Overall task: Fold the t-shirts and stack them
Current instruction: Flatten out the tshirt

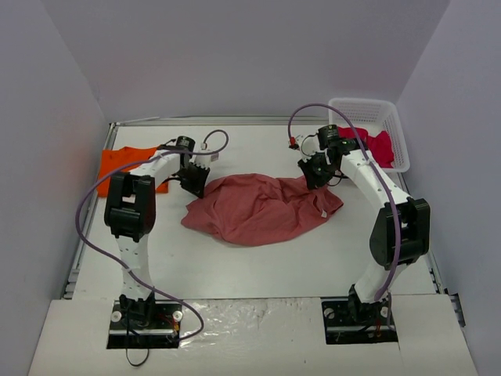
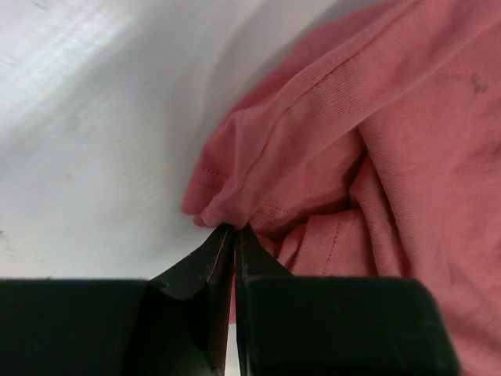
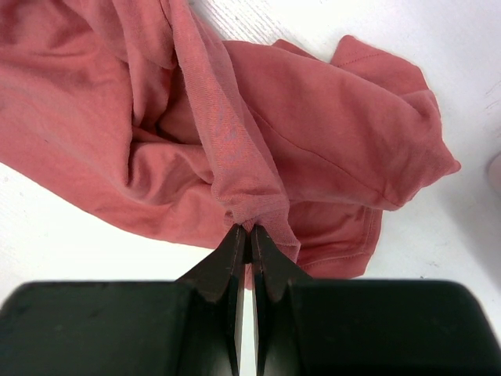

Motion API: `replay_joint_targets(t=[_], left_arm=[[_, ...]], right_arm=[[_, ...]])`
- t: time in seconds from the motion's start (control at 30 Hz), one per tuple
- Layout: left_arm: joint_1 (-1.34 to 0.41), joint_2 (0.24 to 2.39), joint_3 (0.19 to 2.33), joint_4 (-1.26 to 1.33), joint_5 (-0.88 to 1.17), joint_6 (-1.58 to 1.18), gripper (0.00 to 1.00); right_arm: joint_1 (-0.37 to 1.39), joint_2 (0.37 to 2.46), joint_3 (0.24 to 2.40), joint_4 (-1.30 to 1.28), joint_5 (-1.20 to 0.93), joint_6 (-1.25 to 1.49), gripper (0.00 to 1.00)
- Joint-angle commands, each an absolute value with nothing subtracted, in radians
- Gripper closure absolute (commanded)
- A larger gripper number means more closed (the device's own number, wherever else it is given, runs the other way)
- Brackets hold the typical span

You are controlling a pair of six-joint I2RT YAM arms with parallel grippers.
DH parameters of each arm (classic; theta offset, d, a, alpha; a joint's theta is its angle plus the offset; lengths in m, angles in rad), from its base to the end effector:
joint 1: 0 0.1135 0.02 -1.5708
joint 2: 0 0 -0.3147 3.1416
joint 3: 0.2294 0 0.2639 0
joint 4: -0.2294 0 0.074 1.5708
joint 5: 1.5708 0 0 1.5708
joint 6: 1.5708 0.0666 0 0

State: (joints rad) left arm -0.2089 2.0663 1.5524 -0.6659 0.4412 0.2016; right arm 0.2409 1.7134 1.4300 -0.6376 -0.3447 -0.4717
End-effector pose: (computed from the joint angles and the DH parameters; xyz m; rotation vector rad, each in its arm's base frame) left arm 0.4579 -0.1261 0.1922 0.6657 2.6110 -0.6056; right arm 0.3937 0.1199 0.3019 -0.9854 2.2374 0.3274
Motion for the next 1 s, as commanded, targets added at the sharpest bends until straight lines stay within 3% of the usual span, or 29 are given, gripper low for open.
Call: replay_joint_targets(t=[0.0,0.03,0.07,0.1,0.2,0.3,0.97], left_arm=[[-0.229,2.033,1.531,-0.678,0.411,0.229,0.97],[-0.23,2.033,1.526,-0.675,0.41,0.23,0.92],[-0.23,2.033,1.525,-0.673,0.411,0.233,0.78],[-0.23,2.025,1.52,-0.67,0.41,0.233,0.7],[-0.23,1.985,1.499,-0.641,0.379,0.227,0.56],[-0.23,1.936,1.485,-0.62,0.362,0.232,0.48],[-0.281,1.976,1.497,-0.538,0.267,0.356,0.46]], right_arm=[[0.235,1.729,1.422,-0.65,-0.345,-0.472,1.0],[0.235,1.732,1.424,-0.652,-0.344,-0.472,1.0],[0.235,1.732,1.424,-0.65,-0.345,-0.471,1.0],[0.235,1.732,1.424,-0.652,-0.344,-0.471,1.0],[0.235,1.732,1.42,-0.65,-0.341,-0.471,1.0],[0.235,1.732,1.419,-0.65,-0.336,-0.472,1.0],[0.236,1.75,1.422,-0.65,-0.331,-0.472,1.0]])
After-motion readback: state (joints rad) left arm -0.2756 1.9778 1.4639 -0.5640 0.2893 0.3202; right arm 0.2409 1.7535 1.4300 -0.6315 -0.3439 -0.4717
